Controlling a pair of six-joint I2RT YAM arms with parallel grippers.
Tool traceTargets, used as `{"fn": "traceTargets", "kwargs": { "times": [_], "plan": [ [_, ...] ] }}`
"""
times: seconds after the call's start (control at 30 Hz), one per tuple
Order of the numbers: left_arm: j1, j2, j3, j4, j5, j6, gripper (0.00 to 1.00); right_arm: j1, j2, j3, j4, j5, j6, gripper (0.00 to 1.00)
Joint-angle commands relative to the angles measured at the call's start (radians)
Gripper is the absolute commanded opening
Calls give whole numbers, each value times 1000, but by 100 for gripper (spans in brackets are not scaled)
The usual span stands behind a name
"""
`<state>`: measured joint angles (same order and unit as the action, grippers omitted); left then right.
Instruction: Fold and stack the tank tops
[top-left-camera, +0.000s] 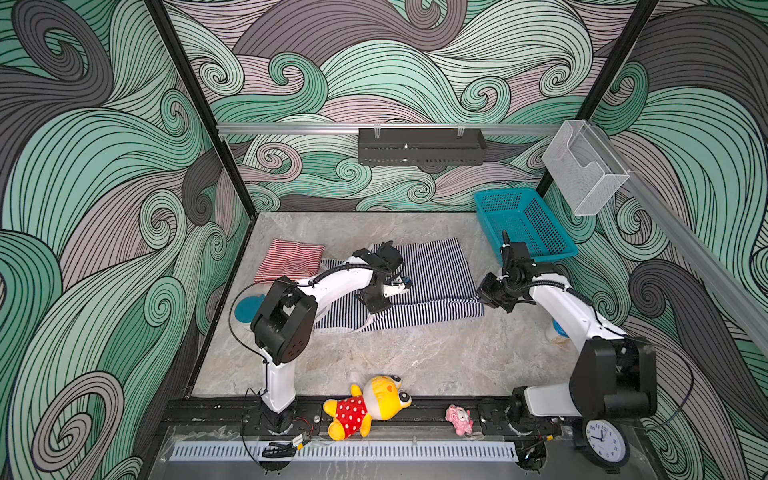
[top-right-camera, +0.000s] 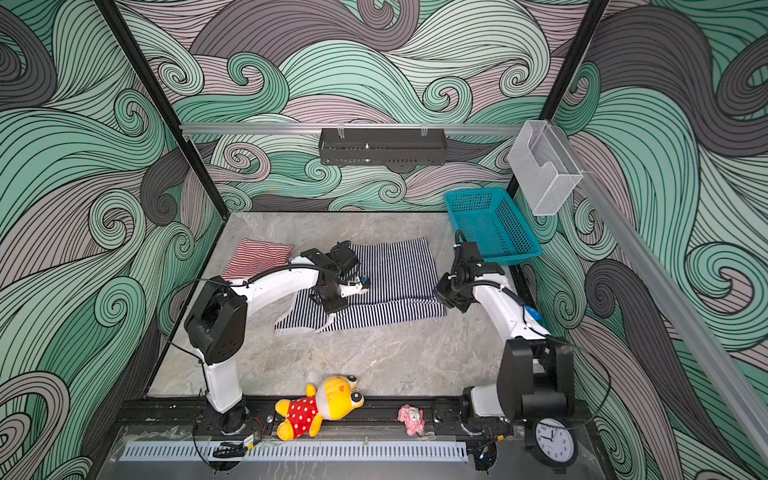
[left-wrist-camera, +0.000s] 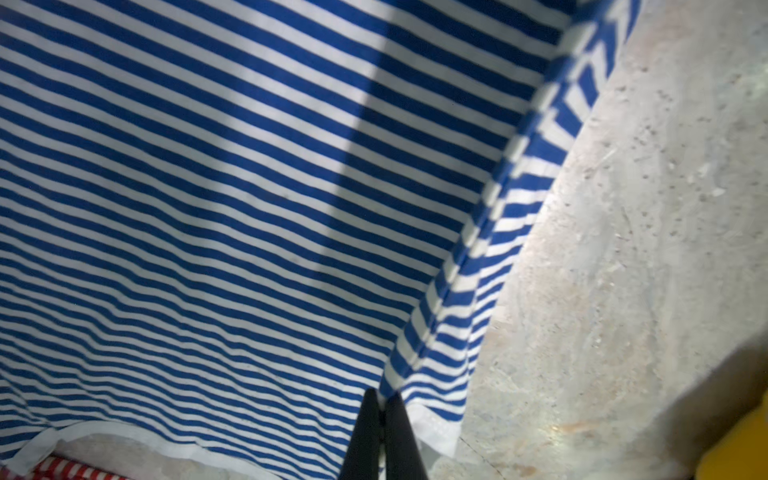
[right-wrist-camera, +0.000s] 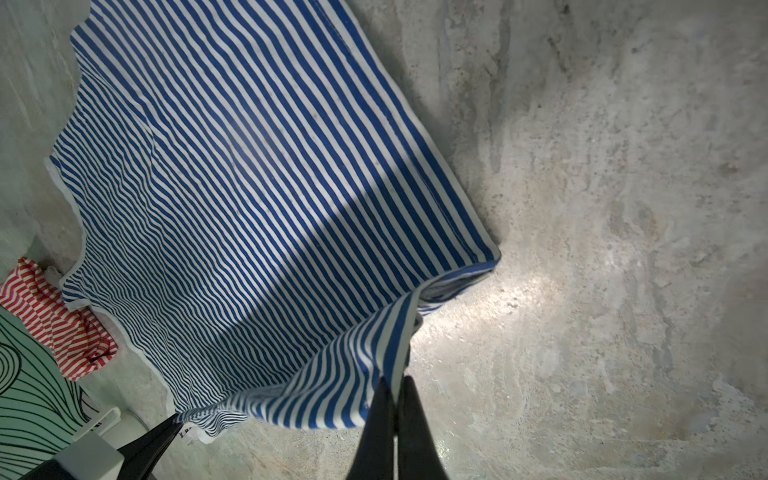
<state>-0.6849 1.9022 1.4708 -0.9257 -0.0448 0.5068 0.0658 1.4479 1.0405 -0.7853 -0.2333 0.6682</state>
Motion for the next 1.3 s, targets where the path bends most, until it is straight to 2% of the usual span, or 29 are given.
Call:
{"fn": "traceTargets", "kwargs": {
  "times": [0.0,0.3,0.53,0.57,0.63,0.7,0.77,0.87,1.0,1.13,1.27],
  "plan": [
    [13,36,62,7,-69,34,0,-9,60,53,26,-14,-28,0],
    [46,159,184,30,-139,42,0,-36,272,188,60,-12,-68,0],
    [66,208,195,59,-186,33,0,-42,371,253,65,1,-75,0],
    [68,215,198,63,-196,27,0,-43,382,258,68,-5,-76,4],
    [75,220,203,73,-218,4,13,-43,392,265,72,-7,-78,23],
    [80,211,198,92,-239,-20,24,-41,377,262,90,-11,-79,36],
    [85,181,178,128,-266,-42,39,-37,341,244,117,-13,-80,43],
    [91,121,138,175,-313,-71,56,-12,276,209,135,5,-79,43],
    [102,25,71,171,-303,-103,57,50,227,142,150,-1,-70,38],
    [105,-71,-33,85,-224,-86,55,103,215,64,177,-25,-65,30],
    [118,-163,-143,12,-141,-75,54,135,220,2,200,-11,-59,28]
  ]
}}
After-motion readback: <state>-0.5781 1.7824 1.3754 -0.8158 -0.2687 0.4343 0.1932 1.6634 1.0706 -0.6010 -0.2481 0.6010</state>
